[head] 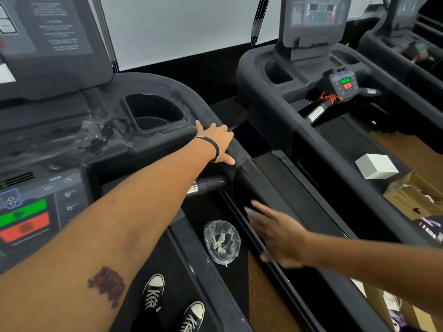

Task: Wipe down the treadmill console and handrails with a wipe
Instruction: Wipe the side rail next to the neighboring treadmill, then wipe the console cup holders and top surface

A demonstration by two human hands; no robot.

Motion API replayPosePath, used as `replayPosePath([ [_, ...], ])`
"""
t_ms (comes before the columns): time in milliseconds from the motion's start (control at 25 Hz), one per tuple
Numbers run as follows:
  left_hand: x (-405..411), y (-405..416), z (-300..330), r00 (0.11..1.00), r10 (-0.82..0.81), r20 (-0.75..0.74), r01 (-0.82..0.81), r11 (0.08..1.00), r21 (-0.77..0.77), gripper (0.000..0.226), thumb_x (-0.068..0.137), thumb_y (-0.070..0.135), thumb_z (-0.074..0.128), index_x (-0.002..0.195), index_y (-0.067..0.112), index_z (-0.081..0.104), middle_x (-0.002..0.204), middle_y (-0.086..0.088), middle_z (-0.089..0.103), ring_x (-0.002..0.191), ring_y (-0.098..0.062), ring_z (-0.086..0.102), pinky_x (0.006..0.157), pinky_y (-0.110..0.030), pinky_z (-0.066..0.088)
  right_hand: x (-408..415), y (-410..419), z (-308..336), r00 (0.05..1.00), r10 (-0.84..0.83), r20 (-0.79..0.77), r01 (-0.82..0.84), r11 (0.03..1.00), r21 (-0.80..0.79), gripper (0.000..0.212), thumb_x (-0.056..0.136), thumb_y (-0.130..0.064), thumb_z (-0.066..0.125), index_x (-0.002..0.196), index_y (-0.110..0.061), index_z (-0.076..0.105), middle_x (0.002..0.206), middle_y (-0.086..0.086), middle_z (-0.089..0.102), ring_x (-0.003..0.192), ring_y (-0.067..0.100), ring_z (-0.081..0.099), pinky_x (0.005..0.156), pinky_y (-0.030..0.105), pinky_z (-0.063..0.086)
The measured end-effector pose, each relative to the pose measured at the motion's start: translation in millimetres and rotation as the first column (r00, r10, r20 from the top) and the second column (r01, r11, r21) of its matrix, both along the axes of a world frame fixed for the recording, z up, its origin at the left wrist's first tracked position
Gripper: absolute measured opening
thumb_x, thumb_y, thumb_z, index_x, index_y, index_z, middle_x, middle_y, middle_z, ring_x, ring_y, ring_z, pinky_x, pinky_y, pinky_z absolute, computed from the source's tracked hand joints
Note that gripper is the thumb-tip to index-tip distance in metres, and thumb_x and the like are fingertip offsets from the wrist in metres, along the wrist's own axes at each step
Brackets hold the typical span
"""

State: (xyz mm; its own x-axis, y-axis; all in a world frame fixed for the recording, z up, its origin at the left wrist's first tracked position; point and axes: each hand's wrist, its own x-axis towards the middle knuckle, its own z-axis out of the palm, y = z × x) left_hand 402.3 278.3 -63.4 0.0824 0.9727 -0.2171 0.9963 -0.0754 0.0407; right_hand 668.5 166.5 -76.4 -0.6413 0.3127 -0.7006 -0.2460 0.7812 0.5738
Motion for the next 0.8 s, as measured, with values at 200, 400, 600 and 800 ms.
replayPosePath([
  [200,2,0,3,1.000,-0.004,-0.006,0.004,1.000,-0.013,0.089,0.076,0.071,0.059,0.145,0.020,0.034,0.143,-0.005,0.039,0.133,-0.035,0.035,0.105,-0.076,0.016,91,-41,34,0.999,-0.007,0.037,0.020,0.935,-0.355,0.078,0.103,-0.060,0.019,0.157,-0.005,0.011,0.167,0.007,0.012,0.150,0.022,-0.025,0.106,0.057,-0.035],
  [400,1,3,6,0.999,-0.022,-0.027,0.022,0.999,-0.026,0.089,0.074,0.074,0.058,0.144,0.021,0.037,0.142,-0.005,0.042,0.131,-0.035,0.039,0.107,-0.072,0.016,31,13,7,0.892,-0.271,-0.361,0.155,0.935,-0.320,0.075,0.101,-0.061,0.024,0.156,-0.010,0.024,0.165,0.007,0.019,0.155,0.025,-0.001,0.122,0.058,-0.003],
  [600,-5,1,11,0.998,-0.053,-0.043,0.052,0.998,-0.026,0.070,0.087,0.054,0.058,0.145,0.021,0.036,0.144,-0.005,0.040,0.131,-0.034,0.040,0.109,-0.068,0.019,-55,53,-1,0.657,-0.420,-0.626,0.333,0.907,-0.259,0.076,0.101,-0.061,0.020,0.160,-0.014,0.008,0.167,0.005,0.009,0.155,0.026,-0.002,0.123,0.055,-0.003],
  [800,-11,1,13,0.993,-0.096,-0.072,0.092,0.995,-0.048,0.057,0.095,0.026,0.053,0.148,0.022,0.031,0.149,-0.006,0.036,0.131,-0.033,0.042,0.110,-0.067,0.019,-18,-6,-14,0.482,-0.578,-0.659,0.430,0.811,-0.396,0.076,0.103,-0.062,0.018,0.159,-0.010,0.014,0.168,0.006,0.007,0.155,0.027,-0.004,0.122,0.054,0.005],
])
